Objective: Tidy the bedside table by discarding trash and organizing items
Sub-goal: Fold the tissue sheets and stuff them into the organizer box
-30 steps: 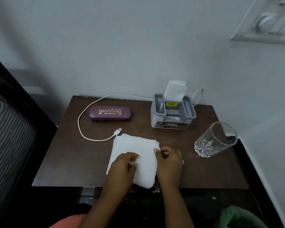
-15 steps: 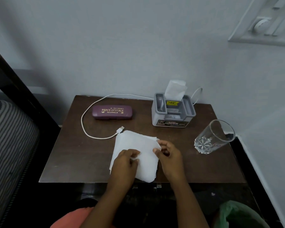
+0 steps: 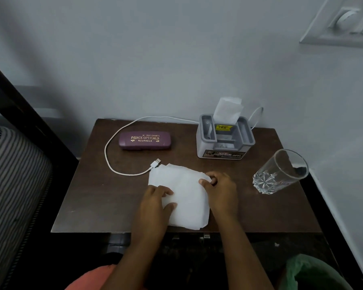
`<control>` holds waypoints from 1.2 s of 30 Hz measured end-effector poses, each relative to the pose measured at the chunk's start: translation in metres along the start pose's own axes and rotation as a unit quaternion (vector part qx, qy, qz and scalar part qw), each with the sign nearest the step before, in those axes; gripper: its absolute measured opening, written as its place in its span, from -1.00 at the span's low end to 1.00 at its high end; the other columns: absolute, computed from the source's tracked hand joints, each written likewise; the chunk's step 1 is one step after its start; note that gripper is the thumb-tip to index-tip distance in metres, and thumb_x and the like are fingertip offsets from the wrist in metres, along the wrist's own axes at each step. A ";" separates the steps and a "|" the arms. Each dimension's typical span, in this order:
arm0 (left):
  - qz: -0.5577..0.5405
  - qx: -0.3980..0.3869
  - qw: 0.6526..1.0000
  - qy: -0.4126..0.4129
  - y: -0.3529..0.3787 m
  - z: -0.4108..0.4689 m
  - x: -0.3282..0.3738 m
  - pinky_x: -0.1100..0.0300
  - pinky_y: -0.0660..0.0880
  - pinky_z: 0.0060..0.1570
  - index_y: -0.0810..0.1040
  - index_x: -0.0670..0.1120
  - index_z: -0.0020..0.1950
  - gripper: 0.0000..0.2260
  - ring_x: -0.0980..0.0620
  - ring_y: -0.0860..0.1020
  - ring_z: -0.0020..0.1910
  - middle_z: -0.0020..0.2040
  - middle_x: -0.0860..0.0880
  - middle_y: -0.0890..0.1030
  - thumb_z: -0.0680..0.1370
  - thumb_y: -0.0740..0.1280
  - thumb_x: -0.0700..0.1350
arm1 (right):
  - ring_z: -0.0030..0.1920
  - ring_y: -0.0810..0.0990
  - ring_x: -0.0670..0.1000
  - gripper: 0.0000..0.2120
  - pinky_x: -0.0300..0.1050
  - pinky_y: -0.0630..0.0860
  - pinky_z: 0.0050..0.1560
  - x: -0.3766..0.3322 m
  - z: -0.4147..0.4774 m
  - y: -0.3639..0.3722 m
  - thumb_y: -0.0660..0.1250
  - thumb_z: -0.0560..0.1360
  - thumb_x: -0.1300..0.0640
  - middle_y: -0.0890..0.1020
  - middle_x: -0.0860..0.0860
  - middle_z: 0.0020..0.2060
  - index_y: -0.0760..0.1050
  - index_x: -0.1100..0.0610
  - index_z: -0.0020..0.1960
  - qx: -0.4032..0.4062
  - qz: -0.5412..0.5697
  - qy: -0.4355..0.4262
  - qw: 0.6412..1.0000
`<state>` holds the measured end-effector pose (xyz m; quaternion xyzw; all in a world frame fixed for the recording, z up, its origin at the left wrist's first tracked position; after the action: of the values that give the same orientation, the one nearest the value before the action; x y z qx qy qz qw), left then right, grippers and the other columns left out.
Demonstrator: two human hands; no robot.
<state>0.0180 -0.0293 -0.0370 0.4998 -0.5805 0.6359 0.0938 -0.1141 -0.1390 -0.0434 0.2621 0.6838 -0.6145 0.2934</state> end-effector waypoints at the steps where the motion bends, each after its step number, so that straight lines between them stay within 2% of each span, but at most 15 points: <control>1: -0.002 0.002 1.000 -0.001 0.000 0.001 0.000 0.25 0.32 -0.26 0.52 0.07 0.03 -0.80 0.08 0.45 -0.22 0.05 0.12 0.45 0.45 0.41 -0.12 | -0.15 0.54 0.00 -0.90 -0.17 0.43 -0.19 0.000 0.000 0.000 0.41 0.42 0.09 0.58 0.01 -0.09 0.60 0.06 -0.07 0.003 0.006 0.003 1.000; 3: -0.010 0.002 1.000 0.000 0.000 0.001 -0.001 0.25 0.32 -0.26 0.53 0.07 0.01 -0.80 0.08 0.46 -0.24 0.05 0.11 0.46 0.43 0.43 -0.13 | -0.18 0.53 -0.01 -0.95 -0.18 0.39 -0.21 0.002 0.001 0.000 0.43 0.40 0.12 0.58 0.00 -0.11 0.57 0.07 -0.18 0.006 0.024 0.006 1.000; 6: -0.020 0.003 1.000 0.001 0.000 0.002 -0.001 0.24 0.33 -0.24 0.53 0.06 0.00 -0.80 0.06 0.46 -0.19 0.05 0.09 0.47 0.43 0.43 -0.14 | -0.21 0.53 -0.04 -0.90 -0.15 0.46 -0.19 0.002 0.001 -0.001 0.45 0.38 0.15 0.57 0.00 -0.12 0.53 0.05 -0.24 -0.006 0.056 0.003 0.998; 9: -0.025 0.029 0.999 -0.001 -0.001 0.003 0.001 0.35 0.30 -0.30 0.51 0.06 -0.02 -0.81 0.05 0.48 -0.07 -0.01 0.07 0.45 0.43 0.44 -0.14 | -0.20 0.54 -0.13 -0.90 -0.39 0.45 -0.21 0.000 -0.005 -0.007 0.43 0.41 0.17 0.59 -0.05 -0.17 0.52 0.09 -0.23 -0.061 0.132 -0.004 0.989; 10: -0.040 0.054 0.998 0.002 -0.003 0.004 0.002 0.35 0.31 -0.29 0.51 0.06 -0.02 -0.79 0.04 0.49 -0.03 -0.03 0.07 0.44 0.42 0.45 -0.13 | -0.18 0.56 -0.12 -0.91 -0.39 0.45 -0.20 0.000 -0.007 -0.010 0.42 0.43 0.17 0.61 -0.04 -0.19 0.52 0.11 -0.21 -0.091 0.164 -0.003 0.982; 13: -0.103 0.127 0.986 0.030 -0.014 0.014 0.002 0.08 0.48 0.02 0.47 0.08 0.15 -0.56 0.00 0.47 0.10 0.05 0.12 0.46 0.33 0.52 -0.03 | -0.17 0.59 -0.03 -0.91 -0.18 0.50 -0.18 0.000 -0.010 -0.020 0.39 0.46 0.20 0.64 0.03 -0.20 0.49 0.16 -0.17 -0.174 0.269 -0.001 0.947; 16: -0.153 0.082 0.985 0.005 -0.024 0.025 0.001 -0.16 0.37 0.28 0.26 0.30 0.31 -0.24 0.03 0.43 0.27 0.10 0.45 0.38 0.16 0.46 0.28 | -0.16 0.58 -0.09 -0.92 -0.23 0.51 -0.17 -0.001 -0.009 -0.028 0.38 0.46 0.25 0.65 -0.01 -0.18 0.49 0.15 -0.10 -0.195 0.337 -0.005 0.921; 18: -0.167 0.030 0.985 -0.011 -0.024 0.031 0.000 -0.13 0.34 0.32 0.28 0.41 0.24 -0.27 0.09 0.43 0.28 0.10 0.47 0.40 0.12 0.44 0.34 | -0.10 0.61 -0.07 -0.86 -0.18 0.55 -0.08 -0.004 -0.008 -0.030 0.36 0.46 0.26 0.67 -0.02 -0.11 0.50 0.14 0.00 -0.199 0.377 0.004 0.904; 20: -0.202 -0.009 0.979 -0.015 -0.023 0.036 -0.001 0.02 0.45 0.22 0.39 0.38 0.12 -0.46 0.08 0.50 0.21 0.13 0.26 0.54 0.21 0.51 0.22 | -0.03 0.63 -0.02 -0.79 -0.06 0.57 0.01 -0.007 -0.008 -0.027 0.35 0.46 0.26 0.68 -0.01 -0.05 0.49 0.12 0.09 -0.202 0.407 0.023 0.891; 22: -0.250 -0.025 0.968 -0.014 -0.022 0.040 0.001 0.22 0.52 -0.02 0.45 0.24 0.05 -0.59 0.06 0.58 0.09 0.07 0.09 0.62 0.33 0.53 -0.04 | 0.02 0.63 0.03 -0.74 0.05 0.56 0.08 -0.009 -0.008 -0.022 0.36 0.46 0.23 0.67 0.02 0.02 0.48 0.08 0.13 -0.198 0.422 0.045 0.884; 24: -0.265 -0.023 0.964 -0.005 -0.022 0.045 0.002 0.27 0.51 -0.13 0.50 0.16 0.00 -0.65 0.11 0.63 -0.04 -0.05 0.10 0.66 0.36 0.51 -0.16 | 0.08 0.61 0.06 -0.66 0.10 0.55 0.14 -0.010 -0.008 -0.017 0.40 0.43 0.14 0.61 0.05 0.11 0.46 0.02 0.19 -0.193 0.416 0.069 0.886; 26: -0.257 -0.013 0.966 0.001 -0.022 0.048 0.001 0.30 0.50 -0.17 0.51 0.16 -0.01 -0.66 0.19 0.63 -0.15 -0.12 0.11 0.67 0.35 0.51 -0.18 | 0.11 0.60 0.04 -0.52 0.06 0.55 0.15 -0.009 -0.009 -0.015 0.42 0.37 0.02 0.58 0.03 0.15 0.42 -0.01 0.26 -0.208 0.419 0.107 0.877; 28: -0.250 0.000 0.968 0.000 -0.020 0.049 -0.002 0.39 0.50 -0.23 0.54 0.14 0.05 -0.65 0.22 0.63 -0.18 -0.13 0.08 0.68 0.36 0.51 -0.17 | 0.09 0.61 0.00 -0.50 -0.01 0.57 0.09 -0.006 -0.008 -0.015 0.40 0.38 0.02 0.58 0.02 0.14 0.38 0.03 0.29 -0.222 0.435 0.139 0.861; 32: -0.261 0.006 0.965 -0.002 -0.018 0.049 -0.005 0.32 0.54 -0.18 0.54 0.07 0.13 -0.63 0.09 0.63 -0.07 0.03 0.00 0.66 0.39 0.48 -0.20 | -0.01 0.67 0.00 -0.59 -0.05 0.62 -0.08 -0.002 -0.005 -0.016 0.40 0.44 0.19 0.65 0.05 0.06 0.42 0.11 0.26 -0.219 0.404 0.145 0.876; 36: -0.281 0.010 0.960 -0.002 -0.015 0.052 -0.010 0.20 0.56 -0.11 0.50 0.04 0.20 -0.57 0.03 0.64 -0.06 -0.01 -0.02 0.67 0.39 0.49 -0.22 | 0.02 0.67 0.04 -0.59 0.03 0.62 -0.02 -0.002 -0.003 -0.016 0.44 0.39 0.24 0.67 0.05 0.04 0.47 0.08 0.20 -0.215 0.400 0.128 0.882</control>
<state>0.0603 -0.0632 -0.0434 0.6452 -0.4101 0.5887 0.2625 -0.1242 -0.1376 -0.0305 0.5201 0.6679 -0.2438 0.4733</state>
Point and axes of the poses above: each hand's wrist, its own z-axis towards the middle knuckle, its own y-axis out of the palm, x = y × z, the point moved 1 cm from there along z, towards the middle knuckle
